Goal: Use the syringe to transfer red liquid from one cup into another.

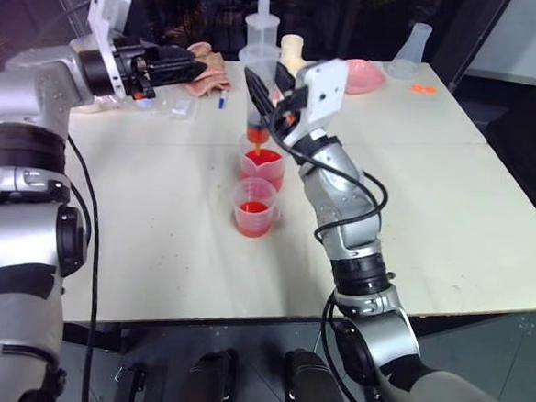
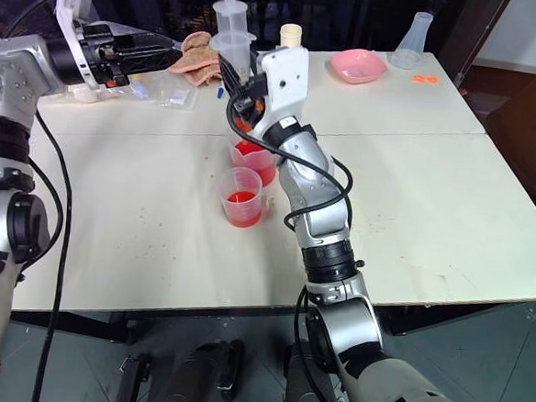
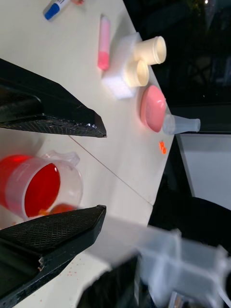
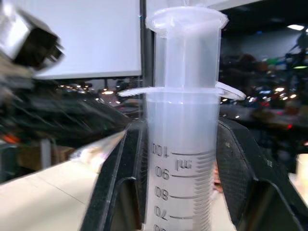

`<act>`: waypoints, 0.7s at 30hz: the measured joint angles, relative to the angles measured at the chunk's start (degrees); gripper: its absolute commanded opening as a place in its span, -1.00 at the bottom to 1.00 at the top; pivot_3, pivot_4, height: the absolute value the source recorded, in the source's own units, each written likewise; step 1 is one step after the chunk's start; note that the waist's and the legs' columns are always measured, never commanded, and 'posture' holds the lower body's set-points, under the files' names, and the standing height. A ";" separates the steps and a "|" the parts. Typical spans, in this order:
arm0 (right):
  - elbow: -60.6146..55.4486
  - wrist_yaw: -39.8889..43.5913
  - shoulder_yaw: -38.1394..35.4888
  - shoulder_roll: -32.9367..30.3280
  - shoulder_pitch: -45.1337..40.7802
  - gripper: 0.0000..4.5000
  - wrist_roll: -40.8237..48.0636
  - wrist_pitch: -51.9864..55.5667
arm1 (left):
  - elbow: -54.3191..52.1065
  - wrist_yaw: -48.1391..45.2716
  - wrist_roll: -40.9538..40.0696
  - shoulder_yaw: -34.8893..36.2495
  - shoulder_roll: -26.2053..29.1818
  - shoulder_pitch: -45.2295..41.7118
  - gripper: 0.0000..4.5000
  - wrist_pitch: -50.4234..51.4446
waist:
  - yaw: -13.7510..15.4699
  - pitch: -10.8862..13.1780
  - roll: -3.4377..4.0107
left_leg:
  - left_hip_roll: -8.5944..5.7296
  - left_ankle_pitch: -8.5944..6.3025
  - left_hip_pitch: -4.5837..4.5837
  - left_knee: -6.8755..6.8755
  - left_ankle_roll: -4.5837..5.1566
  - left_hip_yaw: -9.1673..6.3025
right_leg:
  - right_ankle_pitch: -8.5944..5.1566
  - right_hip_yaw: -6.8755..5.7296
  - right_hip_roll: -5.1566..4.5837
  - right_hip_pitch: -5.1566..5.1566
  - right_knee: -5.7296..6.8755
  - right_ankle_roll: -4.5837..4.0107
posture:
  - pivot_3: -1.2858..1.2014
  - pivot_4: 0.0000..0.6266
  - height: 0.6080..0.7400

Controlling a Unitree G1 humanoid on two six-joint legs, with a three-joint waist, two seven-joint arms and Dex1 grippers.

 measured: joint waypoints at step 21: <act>-8.53 8.46 5.96 -5.77 10.95 -0.39 4.28 3.10 | -1.14 -2.60 -4.20 1.15 -5.60 -4.71 0.05 6.49 | -0.28 -0.02 -0.03 | 0.02 -0.01 0.01 0.01 0.03 0.05 | 0.00 0.00 0.00 0.00 0.01 0.00 | 0.03 -0.52 1.00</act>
